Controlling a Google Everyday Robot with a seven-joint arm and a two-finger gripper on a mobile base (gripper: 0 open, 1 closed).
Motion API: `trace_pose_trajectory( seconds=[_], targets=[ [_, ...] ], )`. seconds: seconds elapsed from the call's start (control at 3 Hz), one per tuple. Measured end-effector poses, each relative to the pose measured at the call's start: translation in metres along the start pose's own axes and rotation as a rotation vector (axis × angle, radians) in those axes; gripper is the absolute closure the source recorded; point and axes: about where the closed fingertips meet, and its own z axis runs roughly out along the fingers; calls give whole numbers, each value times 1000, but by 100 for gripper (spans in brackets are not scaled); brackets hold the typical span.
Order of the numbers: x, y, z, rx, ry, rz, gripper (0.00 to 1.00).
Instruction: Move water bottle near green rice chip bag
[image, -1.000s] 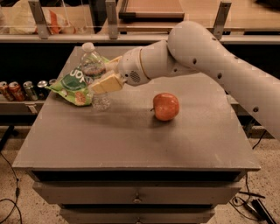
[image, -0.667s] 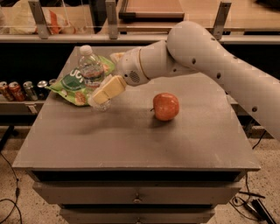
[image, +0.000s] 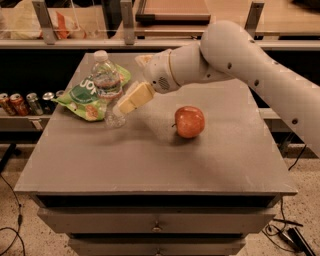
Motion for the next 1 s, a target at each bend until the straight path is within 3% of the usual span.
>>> trace_pose_trajectory(
  seconds=[1.0],
  targets=[
    [31,-38,-30,8,33,-74,0]
  ],
)
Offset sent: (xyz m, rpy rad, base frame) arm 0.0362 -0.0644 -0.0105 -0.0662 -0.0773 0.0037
